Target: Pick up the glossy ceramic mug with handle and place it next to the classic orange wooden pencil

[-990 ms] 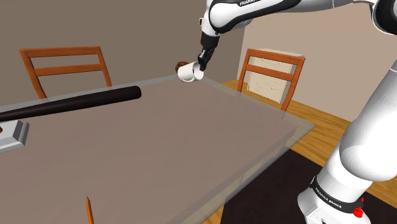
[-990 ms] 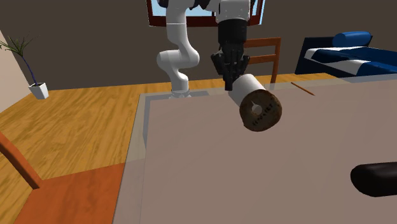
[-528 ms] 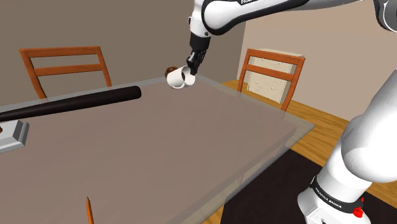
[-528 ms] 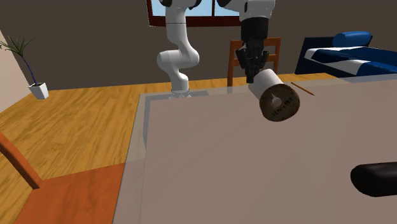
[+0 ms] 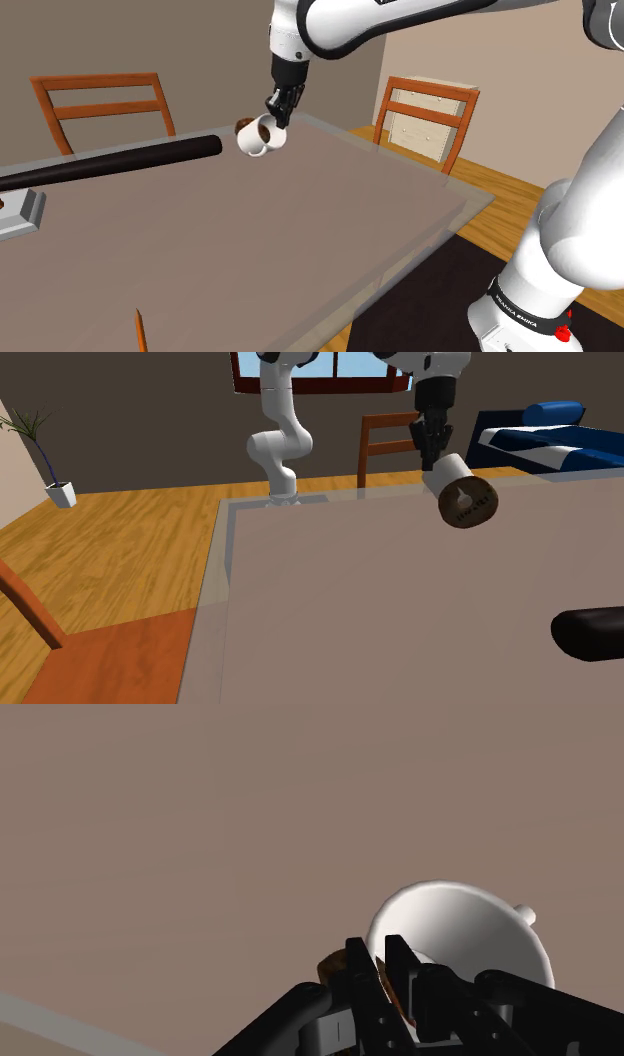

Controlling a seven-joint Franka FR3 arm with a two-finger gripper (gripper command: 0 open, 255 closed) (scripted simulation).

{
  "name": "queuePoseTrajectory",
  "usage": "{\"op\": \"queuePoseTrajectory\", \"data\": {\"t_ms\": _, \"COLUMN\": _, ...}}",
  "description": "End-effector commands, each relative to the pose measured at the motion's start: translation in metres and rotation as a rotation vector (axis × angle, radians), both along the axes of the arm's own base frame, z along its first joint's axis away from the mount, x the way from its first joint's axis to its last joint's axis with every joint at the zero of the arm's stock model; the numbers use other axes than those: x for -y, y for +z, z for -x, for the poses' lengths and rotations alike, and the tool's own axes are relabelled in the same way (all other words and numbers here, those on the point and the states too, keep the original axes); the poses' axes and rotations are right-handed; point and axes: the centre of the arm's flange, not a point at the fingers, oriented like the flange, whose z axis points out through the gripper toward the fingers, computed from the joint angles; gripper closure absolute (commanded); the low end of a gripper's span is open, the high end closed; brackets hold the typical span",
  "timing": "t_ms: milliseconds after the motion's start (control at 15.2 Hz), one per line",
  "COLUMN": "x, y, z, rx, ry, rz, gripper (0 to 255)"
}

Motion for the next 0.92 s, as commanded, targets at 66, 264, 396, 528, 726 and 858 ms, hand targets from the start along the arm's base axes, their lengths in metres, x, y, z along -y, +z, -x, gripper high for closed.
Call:
{"op": "queuePoseTrajectory", "data": {"t_ms": 66, "x": -0.034, "y": 0.0, "z": 0.014, "rx": 0.001, "ry": -0.002, "rz": -0.001, "gripper": 255}}
{"op": "queuePoseTrajectory", "data": {"t_ms": 264, "x": -0.07, "y": 0.0, "z": 0.029, "rx": 0.001, "ry": -0.002, "rz": -0.001, "gripper": 255}}
{"op": "queuePoseTrajectory", "data": {"t_ms": 396, "x": -0.095, "y": 0.0, "z": 0.039, "rx": 0.001, "ry": -0.002, "rz": -0.001, "gripper": 255}}
{"op": "queuePoseTrajectory", "data": {"t_ms": 528, "x": -0.119, "y": 0.001, "z": 0.049, "rx": 0.001, "ry": -0.002, "rz": -0.001, "gripper": 255}}
{"op": "queuePoseTrajectory", "data": {"t_ms": 726, "x": -0.156, "y": 0.001, "z": 0.065, "rx": 0.001, "ry": -0.002, "rz": -0.001, "gripper": 255}}
{"op": "queuePoseTrajectory", "data": {"t_ms": 858, "x": -0.18, "y": 0.001, "z": 0.075, "rx": 0.001, "ry": -0.002, "rz": -0.001, "gripper": 255}}
